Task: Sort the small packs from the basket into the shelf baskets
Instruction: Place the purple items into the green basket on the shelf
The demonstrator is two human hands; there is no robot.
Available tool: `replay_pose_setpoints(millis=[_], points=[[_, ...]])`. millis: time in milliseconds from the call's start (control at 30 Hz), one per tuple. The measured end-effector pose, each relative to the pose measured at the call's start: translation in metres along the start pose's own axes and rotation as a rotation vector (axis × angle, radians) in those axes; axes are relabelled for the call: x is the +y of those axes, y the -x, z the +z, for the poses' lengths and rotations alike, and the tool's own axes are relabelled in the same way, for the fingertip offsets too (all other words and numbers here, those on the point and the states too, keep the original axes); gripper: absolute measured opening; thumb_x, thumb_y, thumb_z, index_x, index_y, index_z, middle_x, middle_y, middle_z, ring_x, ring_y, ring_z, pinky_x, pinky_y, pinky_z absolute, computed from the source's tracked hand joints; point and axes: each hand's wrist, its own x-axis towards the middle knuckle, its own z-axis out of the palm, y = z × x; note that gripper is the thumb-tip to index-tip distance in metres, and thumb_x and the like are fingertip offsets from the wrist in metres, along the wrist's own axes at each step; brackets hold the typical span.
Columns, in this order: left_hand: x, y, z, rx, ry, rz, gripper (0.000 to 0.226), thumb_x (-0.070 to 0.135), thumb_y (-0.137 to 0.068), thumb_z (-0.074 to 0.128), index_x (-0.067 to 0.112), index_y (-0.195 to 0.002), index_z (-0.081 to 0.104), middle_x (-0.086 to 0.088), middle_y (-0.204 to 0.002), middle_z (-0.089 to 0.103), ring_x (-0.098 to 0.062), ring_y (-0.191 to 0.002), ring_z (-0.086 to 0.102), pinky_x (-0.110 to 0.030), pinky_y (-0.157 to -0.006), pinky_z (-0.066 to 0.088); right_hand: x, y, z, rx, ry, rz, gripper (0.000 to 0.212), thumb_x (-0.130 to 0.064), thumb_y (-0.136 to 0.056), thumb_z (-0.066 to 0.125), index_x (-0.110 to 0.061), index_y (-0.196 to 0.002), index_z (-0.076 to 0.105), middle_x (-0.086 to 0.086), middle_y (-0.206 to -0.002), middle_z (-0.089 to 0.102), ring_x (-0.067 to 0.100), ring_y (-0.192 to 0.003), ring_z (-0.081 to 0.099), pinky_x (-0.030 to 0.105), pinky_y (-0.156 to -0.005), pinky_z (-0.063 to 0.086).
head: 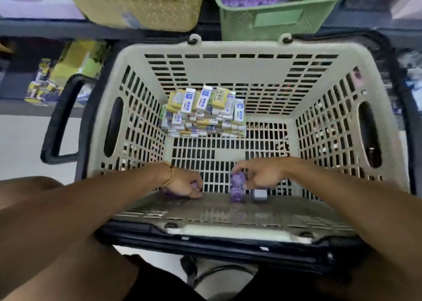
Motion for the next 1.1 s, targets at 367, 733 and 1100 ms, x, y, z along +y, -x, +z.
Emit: replay_pose_setpoints(millis=[367, 733, 1100], points=[[0.052, -0.019, -0.003, 0.135, 0.209, 0.193, 0.044, 0.020, -0.089, 0.054, 0.026, -0.131, 0.041, -0.005, -0.118, 0.055, -0.007, -0.082, 0.054, -0.024, -0.063, 0.045, 0.002, -0.002, 0.002, 0.010, -0.313, 0.024, 0.041, -0.013, -0.090, 0.067, -0.025, -0.122, 0.044, 0.007, -0.123, 0.048, 0.024, -0.110, 0.056, 0.039, -0.080, 0.060], [0.071, -0.032, 0.003, 0.091, 0.094, 0.216, 0.053, 0.038, -0.092, 0.058, 0.030, -0.141, 0.040, 0.004, -0.108, 0.056, -0.014, -0.094, 0.057, -0.031, -0.082, 0.051, 0.010, -0.006, 0.001, -0.026, -0.117, 0.091, 0.028, -0.008, -0.079, 0.078, -0.019, -0.094, 0.057, 0.000, -0.094, 0.058, 0.013, -0.078, 0.059, 0.023, -0.064, 0.052], [0.053, -0.005, -0.028, 0.213, 0.357, 0.298, 0.029, 0.047, -0.086, 0.066, 0.030, -0.109, 0.065, 0.007, -0.088, 0.063, -0.008, -0.071, 0.057, -0.023, -0.067, 0.047, 0.006, 0.029, -0.038, 0.196, -0.419, -0.038, 0.027, -0.022, -0.089, 0.067, -0.021, -0.115, 0.063, 0.007, -0.103, 0.068, 0.011, -0.071, 0.069, 0.023, -0.064, 0.055]])
